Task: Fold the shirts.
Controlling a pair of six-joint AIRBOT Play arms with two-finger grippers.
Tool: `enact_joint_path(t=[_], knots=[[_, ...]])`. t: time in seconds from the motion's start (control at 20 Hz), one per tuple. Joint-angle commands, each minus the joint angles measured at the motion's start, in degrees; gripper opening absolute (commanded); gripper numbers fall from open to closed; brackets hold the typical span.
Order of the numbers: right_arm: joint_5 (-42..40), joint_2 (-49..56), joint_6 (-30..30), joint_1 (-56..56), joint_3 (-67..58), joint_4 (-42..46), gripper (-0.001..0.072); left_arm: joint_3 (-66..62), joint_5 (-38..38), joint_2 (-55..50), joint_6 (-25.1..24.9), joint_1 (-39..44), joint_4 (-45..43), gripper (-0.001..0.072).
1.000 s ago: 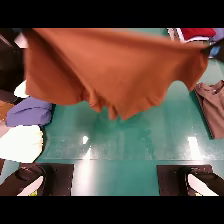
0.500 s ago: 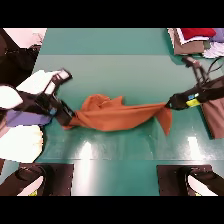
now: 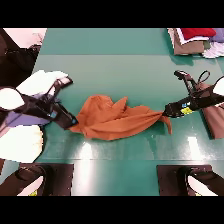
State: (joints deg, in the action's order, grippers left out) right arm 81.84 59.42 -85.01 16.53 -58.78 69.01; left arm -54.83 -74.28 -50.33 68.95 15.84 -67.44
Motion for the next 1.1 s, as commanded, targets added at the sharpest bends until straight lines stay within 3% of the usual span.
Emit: enact_joint_path(t=[0.0, 0.2, 0.55, 0.8, 0.9, 0.95, 1.05], knots=[[-0.2, 0.0, 0.0, 0.0, 0.2, 0.0, 0.0017, -7.2, 5.2, 0.0, 5.9, 0.0, -9.2, 0.0551], [-0.9, 0.0, 0.0, 0.0, 0.2, 0.0, 0.0017, -7.4, 6.4, -5.7, 6.1, 0.0, -9.4, 0.0552], [-0.9, 0.0, 0.0, 0.0, 0.2, 0.0, 0.0017, -7.4, 11.3, -28.6, 5.7, 0.0, -4.3, 0.0552], [-0.9, 0.0, -0.1, 0.0, 0.2, 0.0, 0.0017, -7.4, 15.4, -32.0, 6.1, 0.0, -4.1, 0.053], [-0.9, 0.0, -0.1, 0.0, 0.2, 0.0, 0.0017, -7.8, 15.4, -32.0, 6.2, 0.0, -4.1, 0.0067], [-0.9, 0.0, -0.1, 0.0, 0.2, 0.0, 0.0017, -8.9, 14.8, -31.8, 6.3, 0.0, -4.2, 0.0027], [-0.5, 0.0, -0.1, -0.8, -0.4, 0.1, 0.0017, -12.9, 13.9, -29.8, 8.2, 0.0, -6.2, 0.0025]])
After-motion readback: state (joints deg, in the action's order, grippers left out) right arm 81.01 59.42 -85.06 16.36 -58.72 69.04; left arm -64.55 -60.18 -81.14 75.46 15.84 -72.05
